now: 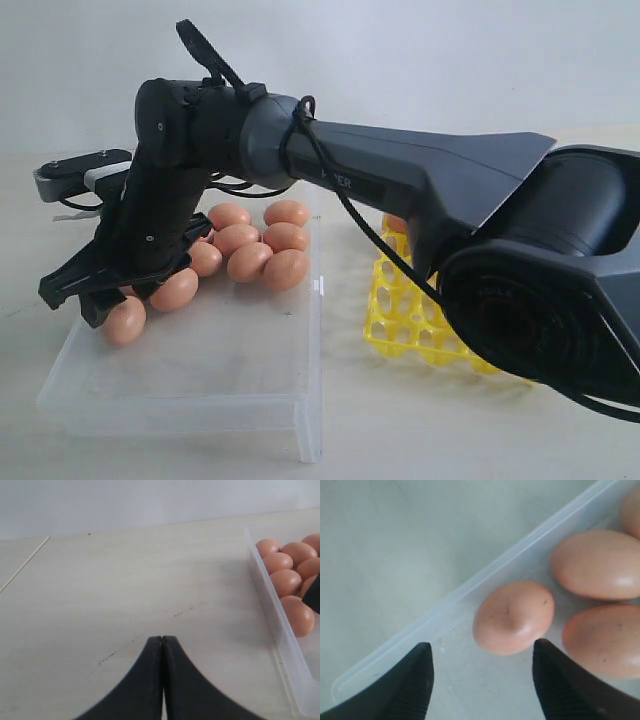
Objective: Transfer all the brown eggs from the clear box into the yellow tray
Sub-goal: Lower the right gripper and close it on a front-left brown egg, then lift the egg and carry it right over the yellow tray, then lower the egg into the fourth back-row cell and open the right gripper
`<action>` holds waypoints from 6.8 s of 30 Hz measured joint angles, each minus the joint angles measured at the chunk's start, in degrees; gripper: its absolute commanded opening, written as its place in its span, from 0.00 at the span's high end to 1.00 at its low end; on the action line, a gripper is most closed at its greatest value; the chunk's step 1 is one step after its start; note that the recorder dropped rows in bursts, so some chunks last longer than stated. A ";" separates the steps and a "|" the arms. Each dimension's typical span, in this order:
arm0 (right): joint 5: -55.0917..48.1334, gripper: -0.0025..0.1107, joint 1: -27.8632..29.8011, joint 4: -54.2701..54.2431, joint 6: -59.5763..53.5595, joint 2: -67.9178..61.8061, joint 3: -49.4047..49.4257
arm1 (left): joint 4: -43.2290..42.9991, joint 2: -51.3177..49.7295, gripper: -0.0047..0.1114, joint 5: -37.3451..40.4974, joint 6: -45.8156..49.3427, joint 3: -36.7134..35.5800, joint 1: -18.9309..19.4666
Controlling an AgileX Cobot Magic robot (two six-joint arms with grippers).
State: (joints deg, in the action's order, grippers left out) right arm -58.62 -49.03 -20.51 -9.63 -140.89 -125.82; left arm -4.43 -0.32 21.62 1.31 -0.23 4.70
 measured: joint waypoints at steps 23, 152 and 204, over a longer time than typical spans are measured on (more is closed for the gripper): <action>5.14 0.48 -0.24 0.15 3.36 -4.25 -0.04 | 0.00 0.00 0.96 0.00 0.00 0.00 0.00; 116.87 0.98 36.93 5.35 1.92 33.28 92.11 | 0.00 0.00 0.96 0.00 0.00 0.00 0.00; 119.70 0.85 38.15 6.27 1.42 22.00 90.02 | 0.00 0.00 0.96 0.00 0.00 0.00 0.00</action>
State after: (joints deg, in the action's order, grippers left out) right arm 61.08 -10.88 -14.24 -8.21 -118.89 -35.80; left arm -4.43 -0.32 21.62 1.31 -0.23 4.70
